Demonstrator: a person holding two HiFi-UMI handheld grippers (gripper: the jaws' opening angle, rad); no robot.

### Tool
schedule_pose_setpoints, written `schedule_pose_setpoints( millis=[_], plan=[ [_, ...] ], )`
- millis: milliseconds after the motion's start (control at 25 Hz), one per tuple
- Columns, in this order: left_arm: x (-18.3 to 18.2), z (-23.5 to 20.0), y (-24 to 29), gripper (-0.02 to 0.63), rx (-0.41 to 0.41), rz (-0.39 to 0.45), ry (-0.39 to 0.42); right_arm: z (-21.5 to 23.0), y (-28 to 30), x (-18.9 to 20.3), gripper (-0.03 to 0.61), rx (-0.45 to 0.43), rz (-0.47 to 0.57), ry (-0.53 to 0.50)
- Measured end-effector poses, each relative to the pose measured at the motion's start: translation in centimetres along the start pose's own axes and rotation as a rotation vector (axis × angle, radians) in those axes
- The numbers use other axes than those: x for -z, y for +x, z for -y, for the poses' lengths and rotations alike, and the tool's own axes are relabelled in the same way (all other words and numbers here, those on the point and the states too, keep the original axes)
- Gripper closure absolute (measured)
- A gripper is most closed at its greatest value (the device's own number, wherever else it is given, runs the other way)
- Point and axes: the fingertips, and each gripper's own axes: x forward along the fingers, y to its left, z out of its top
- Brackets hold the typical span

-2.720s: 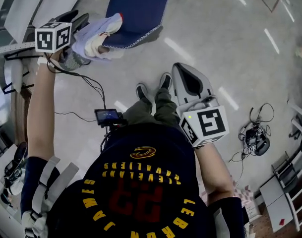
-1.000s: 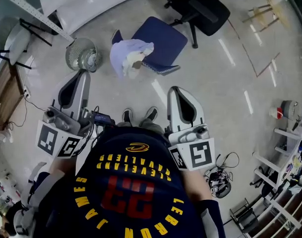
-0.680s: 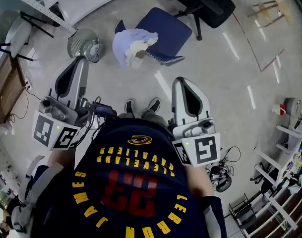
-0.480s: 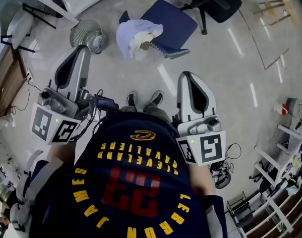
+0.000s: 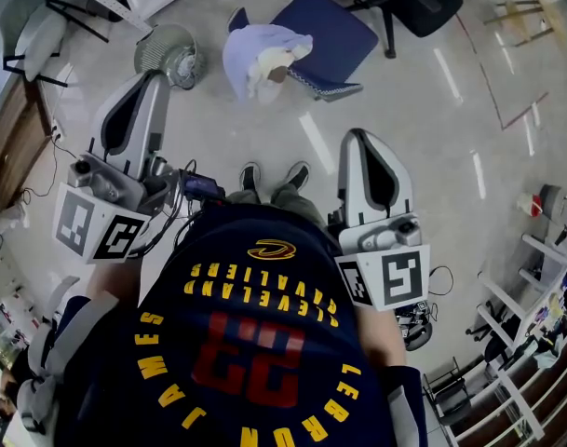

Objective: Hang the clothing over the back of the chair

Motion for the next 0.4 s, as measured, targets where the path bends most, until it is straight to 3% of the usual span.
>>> schedule_pose_setpoints(
  millis=[400],
  plan=[
    [-0.02,-0.22,0.69,0.611,-0.012,-0.007,-0.002,0.48,0.26,-0.01,0.581,-0.003,-0.009,0.007]
  ],
)
